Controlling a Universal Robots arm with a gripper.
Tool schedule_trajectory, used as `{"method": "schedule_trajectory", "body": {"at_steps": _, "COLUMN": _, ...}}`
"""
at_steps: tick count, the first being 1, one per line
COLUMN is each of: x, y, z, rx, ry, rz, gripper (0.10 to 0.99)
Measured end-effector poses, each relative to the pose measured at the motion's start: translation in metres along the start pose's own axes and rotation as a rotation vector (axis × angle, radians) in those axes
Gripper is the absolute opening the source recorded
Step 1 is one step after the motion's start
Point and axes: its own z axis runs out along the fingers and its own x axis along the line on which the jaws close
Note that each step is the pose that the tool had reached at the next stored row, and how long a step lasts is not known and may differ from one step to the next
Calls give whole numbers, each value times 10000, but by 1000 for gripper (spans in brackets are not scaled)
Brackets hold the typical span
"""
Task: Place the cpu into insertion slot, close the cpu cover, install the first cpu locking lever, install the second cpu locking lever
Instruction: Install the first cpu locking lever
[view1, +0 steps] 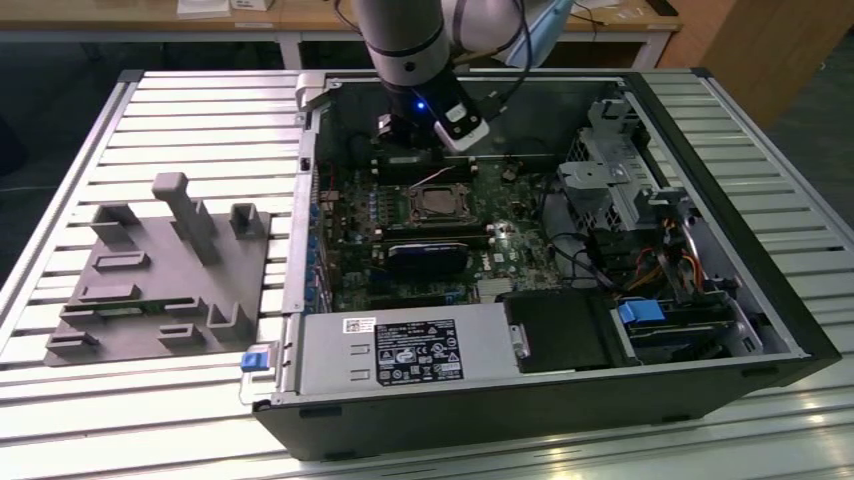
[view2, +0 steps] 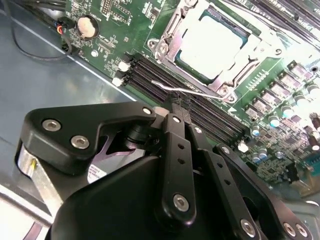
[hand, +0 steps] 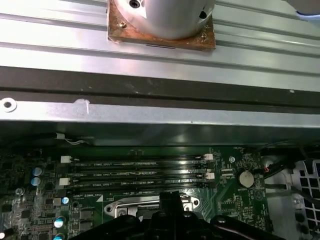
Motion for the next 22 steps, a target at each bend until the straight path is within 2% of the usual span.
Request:
{"method": "schedule_trajectory", "body": {"at_steps": 9, "x": 41, "y": -39, "z": 143, "rx": 2, "ry": -16, "rz": 7, "gripper": 102}}
{"method": "schedule_trajectory", "body": {"at_steps": 22, "x": 32, "y": -14, "z": 196, "rx": 61, "ry": -78, "rz": 237, "gripper": 102}}
